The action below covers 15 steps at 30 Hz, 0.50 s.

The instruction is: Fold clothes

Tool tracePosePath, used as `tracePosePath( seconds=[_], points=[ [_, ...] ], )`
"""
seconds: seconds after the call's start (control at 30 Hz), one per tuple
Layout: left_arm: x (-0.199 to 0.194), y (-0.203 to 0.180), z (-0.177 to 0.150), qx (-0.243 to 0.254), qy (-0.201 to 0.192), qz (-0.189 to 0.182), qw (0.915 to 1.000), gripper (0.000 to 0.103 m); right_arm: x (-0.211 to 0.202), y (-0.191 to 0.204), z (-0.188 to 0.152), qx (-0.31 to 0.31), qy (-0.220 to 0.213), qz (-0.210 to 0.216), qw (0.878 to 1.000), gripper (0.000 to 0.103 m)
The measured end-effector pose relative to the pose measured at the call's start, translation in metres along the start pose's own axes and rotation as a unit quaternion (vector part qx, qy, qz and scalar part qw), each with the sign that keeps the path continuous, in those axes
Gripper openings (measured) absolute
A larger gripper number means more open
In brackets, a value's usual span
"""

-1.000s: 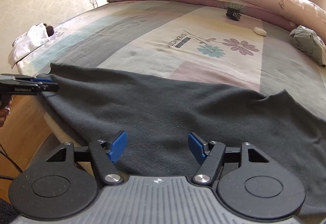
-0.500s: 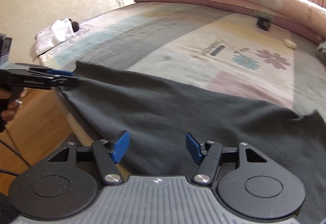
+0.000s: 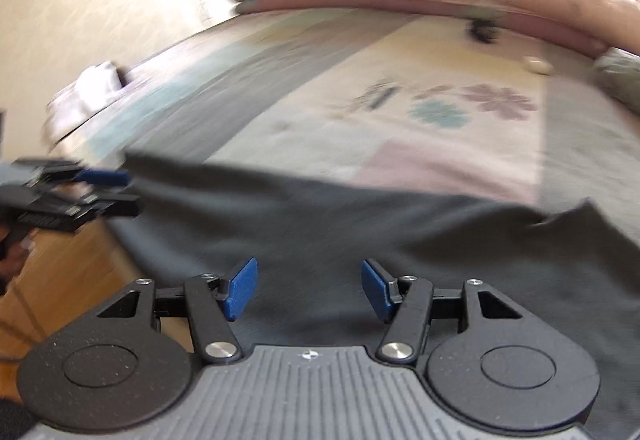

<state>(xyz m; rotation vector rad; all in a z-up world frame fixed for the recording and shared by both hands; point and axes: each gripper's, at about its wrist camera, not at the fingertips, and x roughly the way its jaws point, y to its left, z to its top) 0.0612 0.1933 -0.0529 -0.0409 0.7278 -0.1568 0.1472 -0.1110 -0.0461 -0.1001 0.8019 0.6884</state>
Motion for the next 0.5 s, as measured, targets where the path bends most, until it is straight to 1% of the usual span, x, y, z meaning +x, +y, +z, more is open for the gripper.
tracePosePath(
  seconds=[0.07,0.1,0.17,0.2,0.3,0.4,0.43,0.47,0.5],
  points=[
    [0.009,-0.012,0.015,0.003,-0.01,-0.022,0.9997,0.067,-0.004,-0.02,0.009,0.018,-0.018,-0.029,0.999,0.062],
    [0.014,-0.017,0.022,0.004,-0.015,-0.034,0.9993,0.067,-0.002,-0.028,0.01,0.016,-0.02,-0.039,0.999,0.062],
    [0.031,-0.033,0.028,0.003,-0.005,-0.066,0.9978,0.067,0.005,-0.043,0.01,0.009,-0.017,-0.061,0.998,0.058],
    [0.04,-0.042,0.031,0.002,0.001,-0.082,0.9966,0.067,0.009,-0.053,0.01,0.016,-0.016,-0.063,0.998,0.055],
    [0.065,-0.066,0.041,0.001,0.017,-0.13,0.9913,0.067,0.019,-0.083,0.011,0.036,-0.013,-0.069,0.997,0.051],
    [0.091,-0.09,0.05,0.0,0.032,-0.179,0.9834,0.068,0.027,-0.11,0.008,0.042,-0.018,-0.071,0.996,0.051],
    [0.099,-0.094,0.049,-0.003,0.038,-0.182,0.9825,0.068,0.029,-0.119,0.007,0.044,-0.018,-0.083,0.995,0.051],
    [0.106,-0.092,0.046,-0.014,0.045,-0.169,0.9844,0.068,0.031,-0.131,0.005,0.048,-0.014,-0.103,0.993,0.047],
    [0.113,-0.091,0.044,-0.025,0.052,-0.156,0.9861,0.068,0.031,-0.143,0.003,0.052,-0.019,-0.112,0.992,0.033]
  ],
)
